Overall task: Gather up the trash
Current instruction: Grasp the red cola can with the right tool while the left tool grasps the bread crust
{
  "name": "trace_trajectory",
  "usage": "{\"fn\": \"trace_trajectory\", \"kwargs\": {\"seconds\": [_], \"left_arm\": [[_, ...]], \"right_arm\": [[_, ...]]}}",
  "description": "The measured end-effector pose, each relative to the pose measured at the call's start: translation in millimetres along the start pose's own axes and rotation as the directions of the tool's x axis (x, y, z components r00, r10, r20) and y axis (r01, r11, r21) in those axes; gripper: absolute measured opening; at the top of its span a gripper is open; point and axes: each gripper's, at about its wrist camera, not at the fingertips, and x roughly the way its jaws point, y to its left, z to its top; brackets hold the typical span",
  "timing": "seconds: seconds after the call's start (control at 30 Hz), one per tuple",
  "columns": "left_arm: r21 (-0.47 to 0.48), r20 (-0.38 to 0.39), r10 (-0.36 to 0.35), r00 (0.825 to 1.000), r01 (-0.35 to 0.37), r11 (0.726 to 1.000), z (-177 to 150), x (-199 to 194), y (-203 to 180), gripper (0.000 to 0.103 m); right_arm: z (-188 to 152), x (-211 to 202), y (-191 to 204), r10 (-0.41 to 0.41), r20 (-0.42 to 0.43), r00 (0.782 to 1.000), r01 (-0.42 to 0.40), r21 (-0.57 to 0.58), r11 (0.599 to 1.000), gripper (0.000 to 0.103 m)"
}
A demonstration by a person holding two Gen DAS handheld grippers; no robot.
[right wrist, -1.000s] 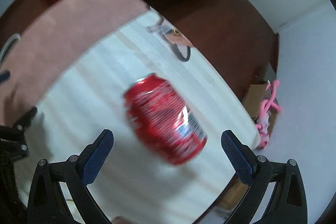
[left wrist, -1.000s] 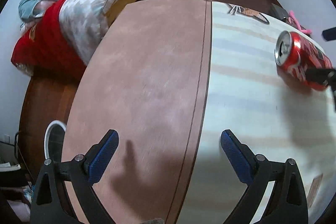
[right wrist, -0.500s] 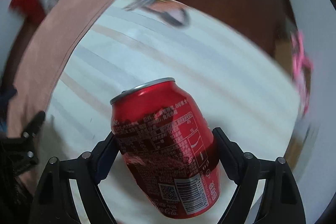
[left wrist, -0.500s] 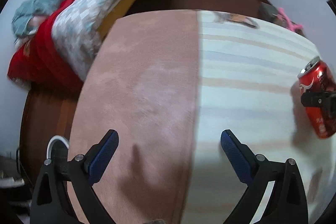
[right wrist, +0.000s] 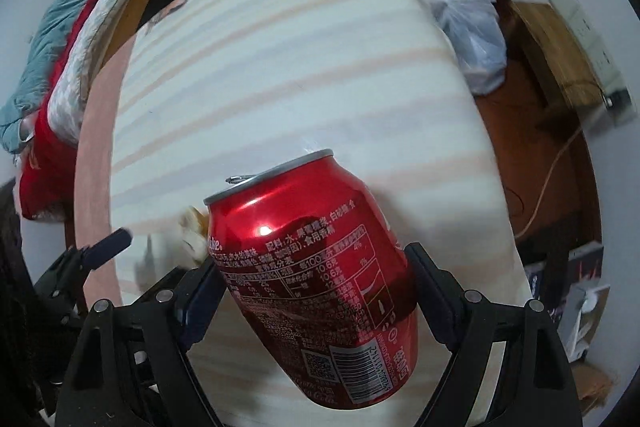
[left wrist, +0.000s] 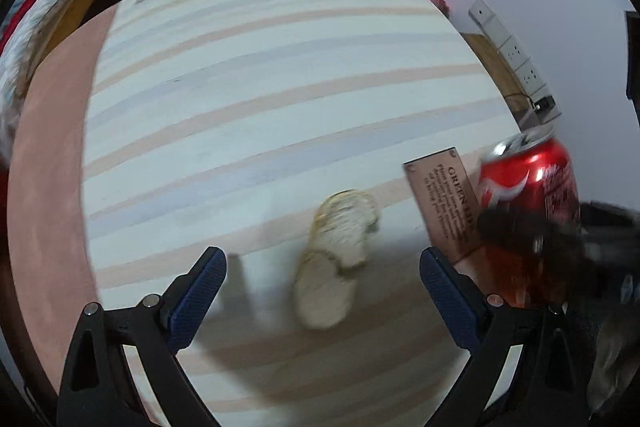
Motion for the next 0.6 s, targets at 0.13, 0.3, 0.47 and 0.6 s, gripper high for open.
{"fn": "trace_trajectory", "kwargs": {"seconds": [0.13,0.3,0.47,0.6], "left_arm": [[0.018,0.006,0.052,0.999,-0.052,0.999,4,7,-15,0.081],[0.008,0.048,0.115,0.992,-0.115,0.993,1,4,-21,0.041],[-0.020,0.051,0.139,0.989,-0.138,0.990,-4,-1,-15,0.024],[-0.054,0.064,0.175,0.982,-0.172,0.984,-10,-7,6,0.022]], "right_arm": [[-24,7,-19,0.061,-0.018,0.998,-0.061,0.037,0.997,0.088],[-34,-3,-20,0.063,0.010,0.998,-0.063,-0.017,0.998,0.094],[-40,-11,-10,0.025,0.030,0.999,-0.023,-0.075,0.997,0.094],[-39,-10,-5,-0.008,0.036,0.999,0.011,-0.092,0.996,0.093]]}}
